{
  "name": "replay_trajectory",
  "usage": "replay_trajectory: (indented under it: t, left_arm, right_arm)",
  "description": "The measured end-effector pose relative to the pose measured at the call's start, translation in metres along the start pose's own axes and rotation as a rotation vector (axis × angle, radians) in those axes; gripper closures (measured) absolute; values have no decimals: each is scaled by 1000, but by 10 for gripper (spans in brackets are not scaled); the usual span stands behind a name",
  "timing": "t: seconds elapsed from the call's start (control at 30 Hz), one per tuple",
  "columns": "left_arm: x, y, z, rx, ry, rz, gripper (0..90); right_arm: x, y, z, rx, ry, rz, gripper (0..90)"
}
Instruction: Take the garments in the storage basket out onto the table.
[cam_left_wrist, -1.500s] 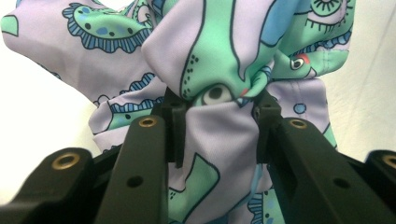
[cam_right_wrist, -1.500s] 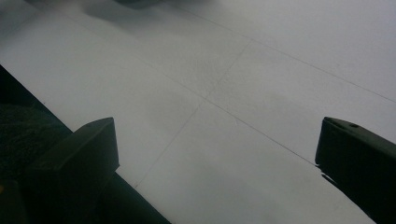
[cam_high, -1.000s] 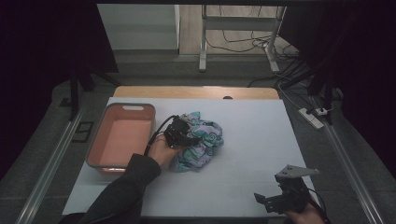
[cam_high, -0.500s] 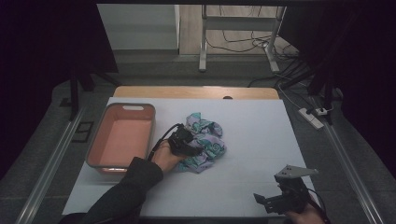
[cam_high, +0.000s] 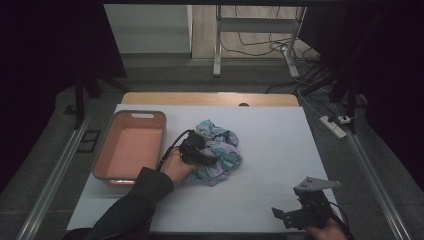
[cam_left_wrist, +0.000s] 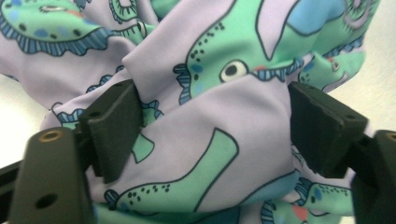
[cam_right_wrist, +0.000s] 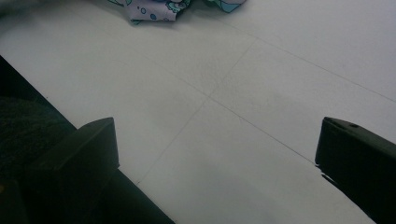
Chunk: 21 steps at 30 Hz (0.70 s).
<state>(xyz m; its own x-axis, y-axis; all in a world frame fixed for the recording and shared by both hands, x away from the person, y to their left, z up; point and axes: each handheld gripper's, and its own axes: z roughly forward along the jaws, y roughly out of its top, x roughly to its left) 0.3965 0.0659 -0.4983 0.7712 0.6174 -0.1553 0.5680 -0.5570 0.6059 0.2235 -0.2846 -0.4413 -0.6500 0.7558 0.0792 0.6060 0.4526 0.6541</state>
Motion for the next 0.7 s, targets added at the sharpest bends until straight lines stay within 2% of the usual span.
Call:
replay_trajectory:
  t: [0.17, 0.7]
  left_arm:
    - [1, 2, -9, -25, -32, -18, 154]
    - [-2, 3, -27, -62, -56, 10, 18]
  right_arm:
    - [1, 0, 1, 14, -4, -18, 0]
    - [1, 0, 1, 7, -2, -14, 0]
